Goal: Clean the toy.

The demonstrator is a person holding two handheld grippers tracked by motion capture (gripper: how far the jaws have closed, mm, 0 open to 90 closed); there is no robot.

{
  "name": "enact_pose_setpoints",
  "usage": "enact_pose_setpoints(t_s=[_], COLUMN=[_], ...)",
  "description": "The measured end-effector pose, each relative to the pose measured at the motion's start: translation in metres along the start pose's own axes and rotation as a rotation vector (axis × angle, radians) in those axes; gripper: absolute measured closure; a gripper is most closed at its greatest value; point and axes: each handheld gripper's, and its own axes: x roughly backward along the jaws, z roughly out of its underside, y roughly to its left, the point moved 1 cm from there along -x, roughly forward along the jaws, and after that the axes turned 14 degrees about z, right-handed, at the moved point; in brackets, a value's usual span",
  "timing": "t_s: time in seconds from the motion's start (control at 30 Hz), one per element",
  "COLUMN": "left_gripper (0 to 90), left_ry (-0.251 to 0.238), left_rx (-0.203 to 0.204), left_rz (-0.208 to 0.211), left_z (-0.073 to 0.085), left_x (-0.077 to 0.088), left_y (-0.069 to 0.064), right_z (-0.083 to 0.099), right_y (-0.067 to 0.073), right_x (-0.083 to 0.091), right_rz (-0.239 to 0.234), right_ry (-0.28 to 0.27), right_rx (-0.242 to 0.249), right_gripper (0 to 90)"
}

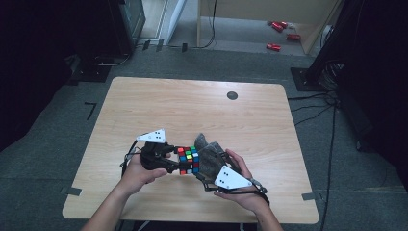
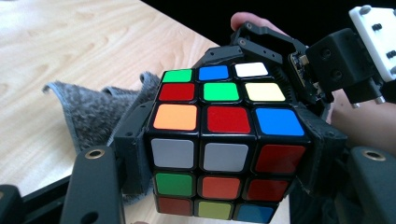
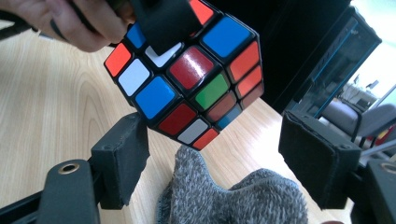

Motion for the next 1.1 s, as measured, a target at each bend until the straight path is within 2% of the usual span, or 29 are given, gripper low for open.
enact_pose_setpoints(t_s=[0.13, 0.23, 0.3, 0.47, 0.63, 0.7, 0.87, 0.97, 1.03, 1.1], left_gripper=[34.9, 34.9, 34.9, 34.9, 34.9, 34.9, 34.9, 34.8, 34.8, 34.7], left_ry=[0.012, 0.022, 0.035, 0.069, 0.060, 0.063, 0.113, 0.112, 0.120, 0.115], left_rx=[0.017, 0.050, 0.072, 0.098, 0.123, 0.120, 0.122, 0.143, 0.142, 0.125], left_rz=[0.019, 0.039, 0.068, 0.091, 0.122, 0.128, 0.153, 0.179, 0.184, 0.171], left_z=[0.000, 0.000, 0.000, 0.001, 0.001, 0.001, 0.003, 0.003, 0.004, 0.004], left_x=[0.000, 0.000, 0.000, -0.001, 0.000, -0.001, -0.008, -0.011, -0.014, -0.015], left_y=[0.001, 0.003, 0.004, 0.006, 0.009, 0.009, 0.009, 0.010, 0.009, 0.007], right_z=[0.000, 0.000, -0.001, -0.002, -0.002, -0.003, -0.005, -0.005, -0.005, -0.006], right_y=[0.001, 0.002, 0.003, 0.007, 0.008, 0.010, 0.015, 0.018, 0.020, 0.021], right_x=[0.000, 0.000, 0.001, 0.001, 0.002, 0.002, 0.000, -0.001, -0.002, -0.002], right_rz=[-0.006, -0.016, -0.020, -0.046, -0.068, -0.082, -0.097, -0.106, -0.107, -0.106], right_ry=[-0.022, -0.034, -0.049, -0.068, -0.074, -0.078, -0.075, -0.076, -0.078, -0.078], right_rx=[0.037, 0.062, 0.080, 0.125, 0.128, 0.131, 0.151, 0.165, 0.172, 0.193], right_gripper=[24.3, 24.3, 22.8, 21.2, 22.4, 22.8, 20.9, 21.5, 24.1, 26.6])
